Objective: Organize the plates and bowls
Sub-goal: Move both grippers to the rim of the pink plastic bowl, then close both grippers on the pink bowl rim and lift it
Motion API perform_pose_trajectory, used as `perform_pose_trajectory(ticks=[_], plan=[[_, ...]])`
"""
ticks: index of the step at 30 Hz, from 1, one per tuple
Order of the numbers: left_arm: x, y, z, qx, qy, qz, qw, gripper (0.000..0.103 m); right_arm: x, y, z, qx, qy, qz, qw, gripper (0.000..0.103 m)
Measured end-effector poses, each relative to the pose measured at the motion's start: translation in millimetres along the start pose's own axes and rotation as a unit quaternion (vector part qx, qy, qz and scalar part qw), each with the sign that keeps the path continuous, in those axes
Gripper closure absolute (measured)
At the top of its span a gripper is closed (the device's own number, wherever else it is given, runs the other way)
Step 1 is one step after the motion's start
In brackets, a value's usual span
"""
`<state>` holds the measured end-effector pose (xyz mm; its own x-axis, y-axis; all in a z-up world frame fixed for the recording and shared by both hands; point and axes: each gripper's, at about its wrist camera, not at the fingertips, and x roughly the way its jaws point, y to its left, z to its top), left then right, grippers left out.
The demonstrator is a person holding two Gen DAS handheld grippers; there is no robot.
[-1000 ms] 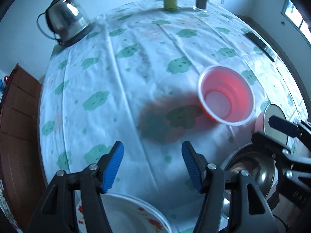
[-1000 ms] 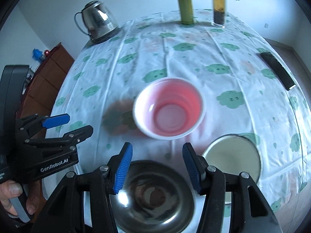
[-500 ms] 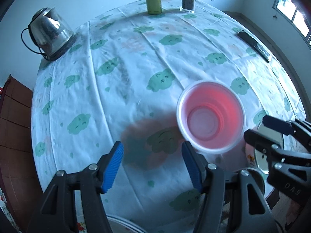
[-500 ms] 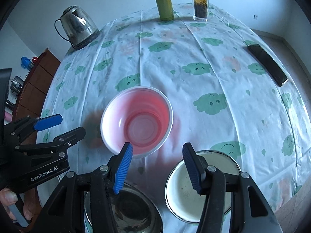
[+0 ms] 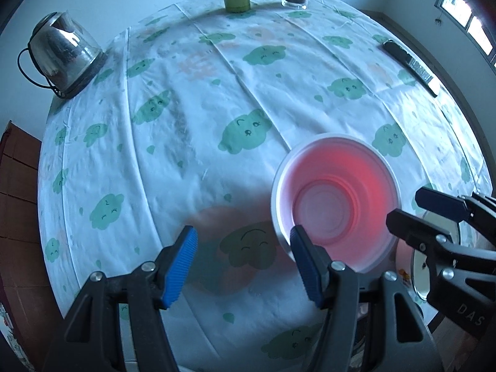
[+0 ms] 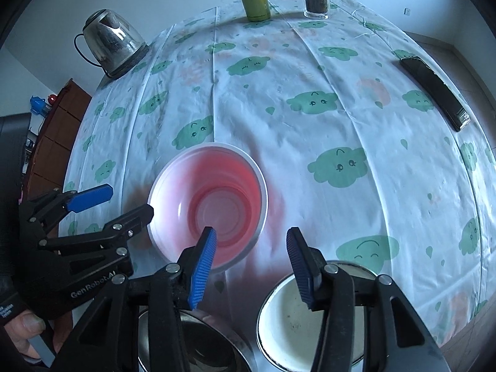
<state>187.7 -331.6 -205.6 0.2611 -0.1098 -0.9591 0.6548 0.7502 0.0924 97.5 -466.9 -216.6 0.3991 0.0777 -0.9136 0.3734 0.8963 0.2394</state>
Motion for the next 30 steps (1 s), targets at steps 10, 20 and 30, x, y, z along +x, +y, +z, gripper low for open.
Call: perform_pose_trajectory(ticks=[10,20,30], plan=[[16.2,-4.9,5.0,-0.001,0.014,0.003,0.9999,0.04,20.1,2.2,6.7,-0.006,0.032,0.001,0.999,0.069],[19.6,-8.5,4.7,-0.003,0.02,-0.016,0.9997,0.088,23.2,7.0,4.3,-0.009,0.033,0.015,0.999,0.088],[7.8,-4.8,4.0,-0.017,0.018,-0.032,0.9992,0.088,15.5,13.6,3.3,-0.01,0.03,0.026,0.999,0.089]])
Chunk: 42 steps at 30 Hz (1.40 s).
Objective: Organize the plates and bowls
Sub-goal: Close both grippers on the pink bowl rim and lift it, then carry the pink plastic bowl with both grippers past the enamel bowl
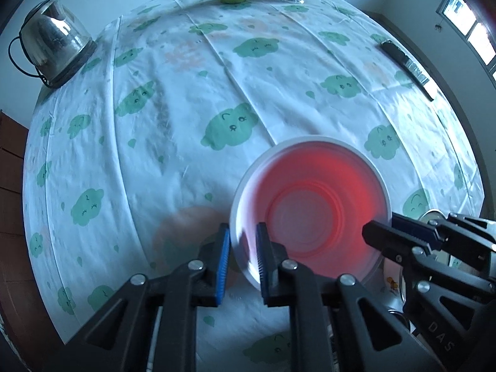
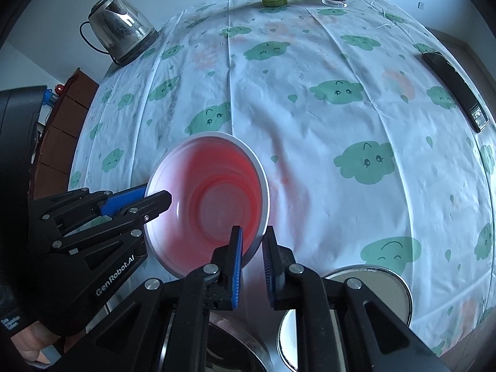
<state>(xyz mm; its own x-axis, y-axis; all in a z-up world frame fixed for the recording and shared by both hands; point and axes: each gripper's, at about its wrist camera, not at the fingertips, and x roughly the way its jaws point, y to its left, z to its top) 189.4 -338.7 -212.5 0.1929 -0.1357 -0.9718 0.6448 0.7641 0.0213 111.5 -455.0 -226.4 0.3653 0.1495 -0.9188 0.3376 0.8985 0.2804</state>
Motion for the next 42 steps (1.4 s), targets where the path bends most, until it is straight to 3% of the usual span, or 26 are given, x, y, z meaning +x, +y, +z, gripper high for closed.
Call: perform_pose_trajectory(ticks=[17,42], plan=[[-43.5,-0.5,-11.2,0.003,-0.015,0.004,0.9999,0.088,-35.6,16.8,-7.6,-0.022,-0.011,0.006,1.0,0.089],[-88.0,-29.5,-63.8,0.006,-0.011,-0.004,0.9999,0.088,-76.8,12.9,-67.0,-0.036,0.012,0.031,0.999,0.089]])
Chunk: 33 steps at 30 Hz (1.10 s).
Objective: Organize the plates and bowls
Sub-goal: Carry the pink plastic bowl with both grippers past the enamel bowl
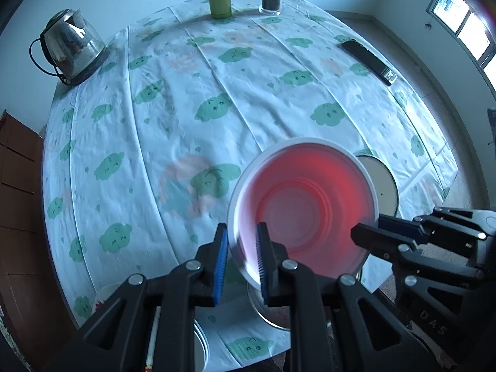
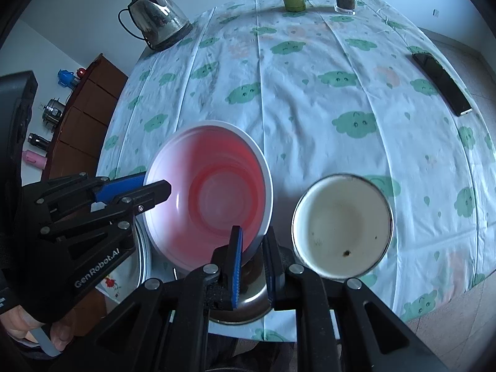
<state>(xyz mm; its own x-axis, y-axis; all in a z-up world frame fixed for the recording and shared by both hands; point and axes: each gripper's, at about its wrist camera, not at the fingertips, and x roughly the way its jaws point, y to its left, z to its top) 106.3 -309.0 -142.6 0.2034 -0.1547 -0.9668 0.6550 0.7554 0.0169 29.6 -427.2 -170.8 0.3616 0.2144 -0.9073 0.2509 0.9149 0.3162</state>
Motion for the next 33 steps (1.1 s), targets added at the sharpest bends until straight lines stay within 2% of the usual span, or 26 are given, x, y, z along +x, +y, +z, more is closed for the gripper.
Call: perform_pose_trajectory(ticks=[4,6,17,33], plan=[[-3.7,-4.0,-8.2,0.0,0.0,-0.001,1.0,0.088,0.4,-1.0,-11.1,0.001,0.005,0.007,1.0,0.088],[-3.3,-6.0,-12.4,-0.001,0.003,-0.003,1.0,0.084,1.0,-0.9,-15.9,0.001,0.008,0.011,1.0,0.088],[7.8,-15.3,-32.3,-0.001,0.023,-0.004,0.9997,0.084,11.5,-4.0,-38.3,0.005,0.034,0.018,0.999,0.088],[19.9,-18.8,-41.5,0.0,0.048,-0.01,0.9988,0.084,21.7,-6.0,-52.7,0.007,0.061,0.026,0.998,0.087]])
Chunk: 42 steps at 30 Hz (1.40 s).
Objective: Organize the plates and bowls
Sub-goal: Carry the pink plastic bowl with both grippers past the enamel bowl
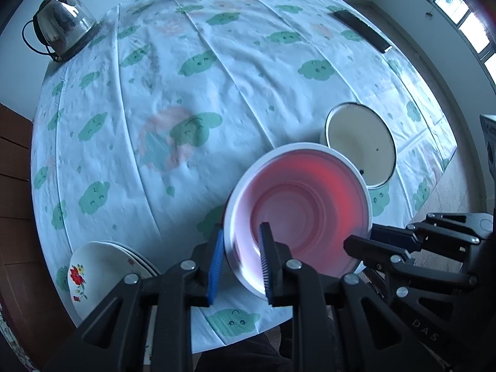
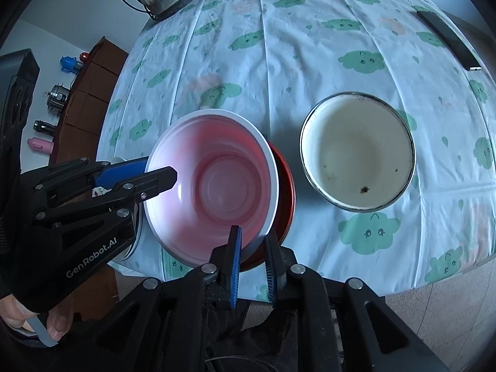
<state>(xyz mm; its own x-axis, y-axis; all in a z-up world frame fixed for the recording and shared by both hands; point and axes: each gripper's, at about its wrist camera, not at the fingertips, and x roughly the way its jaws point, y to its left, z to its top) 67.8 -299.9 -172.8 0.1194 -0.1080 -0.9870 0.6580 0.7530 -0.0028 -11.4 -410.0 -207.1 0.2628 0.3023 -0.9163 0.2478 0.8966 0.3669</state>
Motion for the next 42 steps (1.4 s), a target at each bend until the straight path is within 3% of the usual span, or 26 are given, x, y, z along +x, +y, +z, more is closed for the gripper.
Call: perform_pose_trajectory(ticks=[37,42], plan=[[20.5,1.7,-5.2,-0.01,0.029,-0.005,0.9995,0.084,10.7,-0.9,-5.1,0.007,0.012,0.001,1.0,0.087],[21.3,1.3,-5.0,-0.009,0.029,-0.005,0.9995,0.079,12.3,-0.6,-4.8,0.008,0.013,0.003,1.0,0.087]])
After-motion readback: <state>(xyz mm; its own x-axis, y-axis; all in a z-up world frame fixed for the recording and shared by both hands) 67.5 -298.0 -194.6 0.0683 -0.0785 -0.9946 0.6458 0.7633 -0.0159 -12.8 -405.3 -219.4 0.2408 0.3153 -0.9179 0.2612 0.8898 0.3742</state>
